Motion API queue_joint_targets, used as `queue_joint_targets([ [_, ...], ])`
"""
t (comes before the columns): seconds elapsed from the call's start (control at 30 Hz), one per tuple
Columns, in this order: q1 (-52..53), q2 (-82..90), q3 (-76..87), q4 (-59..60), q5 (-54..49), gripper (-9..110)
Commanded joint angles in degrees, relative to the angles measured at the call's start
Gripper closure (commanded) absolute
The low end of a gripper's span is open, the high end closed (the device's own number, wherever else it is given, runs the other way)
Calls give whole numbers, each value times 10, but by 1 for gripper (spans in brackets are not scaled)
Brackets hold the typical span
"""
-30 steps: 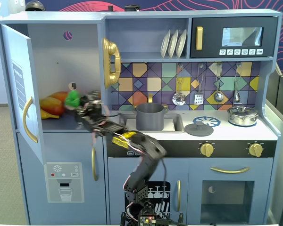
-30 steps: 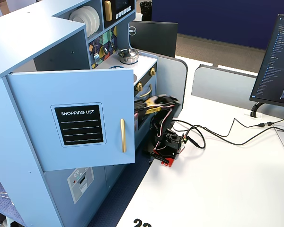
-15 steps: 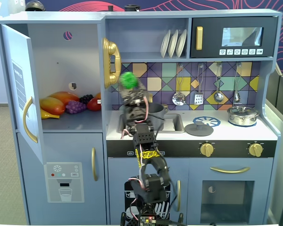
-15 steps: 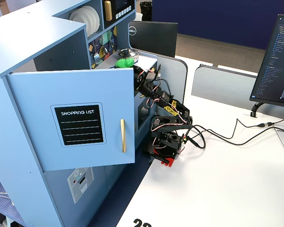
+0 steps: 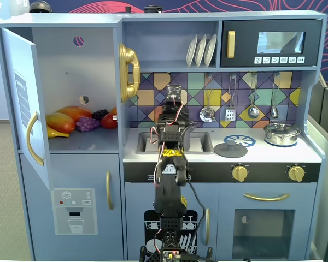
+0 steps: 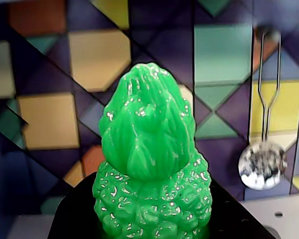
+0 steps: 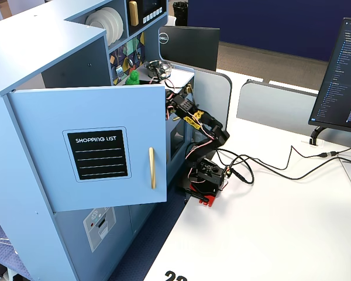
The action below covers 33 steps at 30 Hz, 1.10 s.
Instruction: Pick up the green pineapple from the left cabinet and place it in the gray recipient
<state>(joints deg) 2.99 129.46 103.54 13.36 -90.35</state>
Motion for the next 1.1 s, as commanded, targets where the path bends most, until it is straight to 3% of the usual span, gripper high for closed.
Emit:
queue_joint_targets([
  [0.0, 6, -57, -82, 7, -4, 101],
  [0.03, 6, -66, -89, 5, -3, 96],
  [0.1, 7, -75, -96, -9, 33, 73],
  [0.23, 2, -71, -98, -4, 31, 62],
  [0.5, 3, 47, -60, 87, 13, 73],
  [0.7, -36, 355, 81, 505, -22, 100],
  [0.83, -43, 480, 217, 666, -4, 101],
  [0.97, -40, 526, 382, 696, 45, 101],
  [1.07, -37, 526, 522, 636, 47, 101],
])
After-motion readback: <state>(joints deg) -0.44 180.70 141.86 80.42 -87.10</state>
